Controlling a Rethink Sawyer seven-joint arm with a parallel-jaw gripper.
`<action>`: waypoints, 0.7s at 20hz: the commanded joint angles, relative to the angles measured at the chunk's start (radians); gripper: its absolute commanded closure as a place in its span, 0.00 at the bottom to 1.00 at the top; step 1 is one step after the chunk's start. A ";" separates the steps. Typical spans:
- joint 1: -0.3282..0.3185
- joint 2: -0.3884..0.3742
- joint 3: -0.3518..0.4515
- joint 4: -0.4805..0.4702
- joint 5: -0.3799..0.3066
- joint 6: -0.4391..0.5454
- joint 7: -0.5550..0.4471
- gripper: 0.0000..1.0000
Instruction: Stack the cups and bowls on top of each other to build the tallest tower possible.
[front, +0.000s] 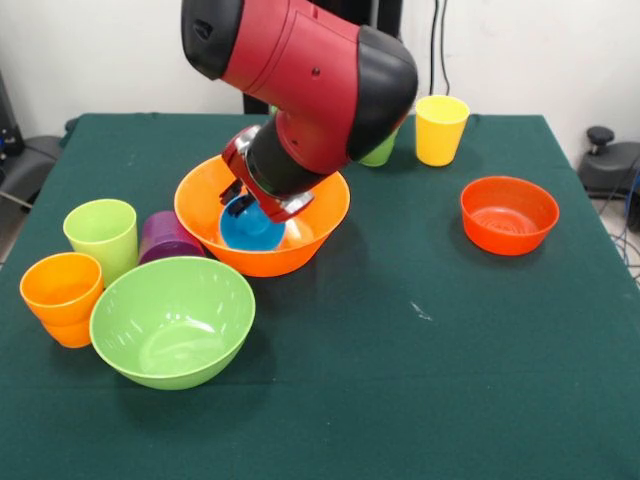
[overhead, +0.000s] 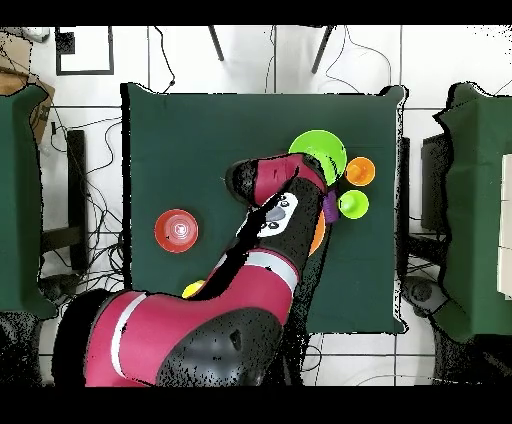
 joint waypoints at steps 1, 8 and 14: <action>-0.023 -0.061 0.125 0.091 -0.021 -0.024 -0.108 1.00; -0.025 -0.126 0.131 0.166 -0.032 -0.055 -0.115 1.00; -0.021 -0.158 0.131 0.205 -0.042 -0.072 -0.106 1.00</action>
